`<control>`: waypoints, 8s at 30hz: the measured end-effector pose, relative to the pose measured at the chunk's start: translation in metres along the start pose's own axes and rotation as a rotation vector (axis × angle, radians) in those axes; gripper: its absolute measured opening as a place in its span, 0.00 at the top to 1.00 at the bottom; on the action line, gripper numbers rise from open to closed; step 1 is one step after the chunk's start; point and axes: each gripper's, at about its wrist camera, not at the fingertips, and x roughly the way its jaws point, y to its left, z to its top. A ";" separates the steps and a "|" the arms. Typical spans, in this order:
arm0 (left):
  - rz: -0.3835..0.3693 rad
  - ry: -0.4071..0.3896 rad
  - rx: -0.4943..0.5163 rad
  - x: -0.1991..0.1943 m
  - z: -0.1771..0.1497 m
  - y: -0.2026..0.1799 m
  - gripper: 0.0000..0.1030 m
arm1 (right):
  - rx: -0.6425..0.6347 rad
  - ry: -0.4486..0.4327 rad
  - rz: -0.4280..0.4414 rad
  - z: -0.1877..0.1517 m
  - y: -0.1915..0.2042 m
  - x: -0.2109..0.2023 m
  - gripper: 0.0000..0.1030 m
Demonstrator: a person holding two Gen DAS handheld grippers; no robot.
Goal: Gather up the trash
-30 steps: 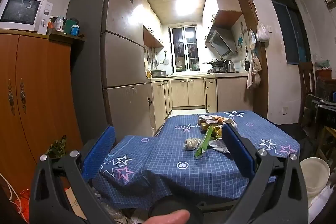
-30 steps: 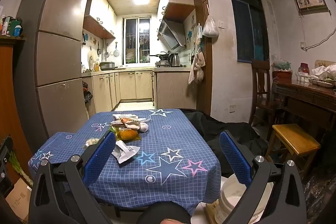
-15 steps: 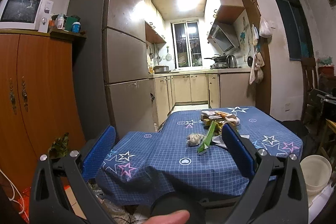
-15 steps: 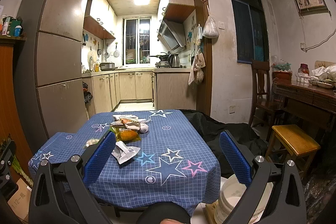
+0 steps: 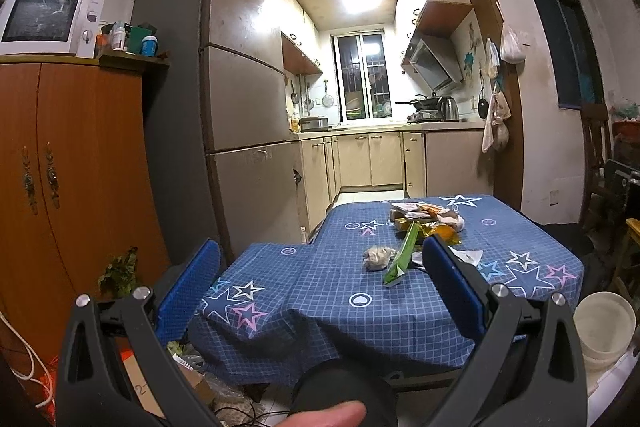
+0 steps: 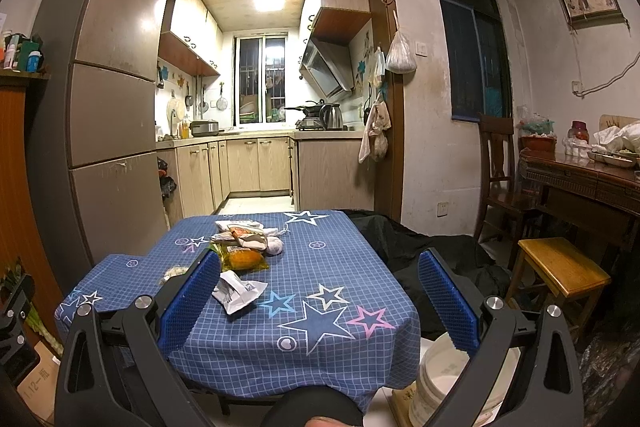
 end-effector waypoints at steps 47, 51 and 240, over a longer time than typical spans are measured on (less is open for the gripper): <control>-0.070 0.105 -0.025 0.045 -0.018 0.001 0.05 | -0.073 0.198 0.235 -0.032 0.023 0.061 0.04; -0.115 0.165 0.047 0.102 -0.024 -0.011 0.05 | -0.186 0.254 0.250 -0.051 0.043 0.099 0.04; -0.985 0.225 0.347 0.171 -0.029 -0.404 0.43 | 0.200 0.354 -0.398 -0.119 -0.290 0.172 0.45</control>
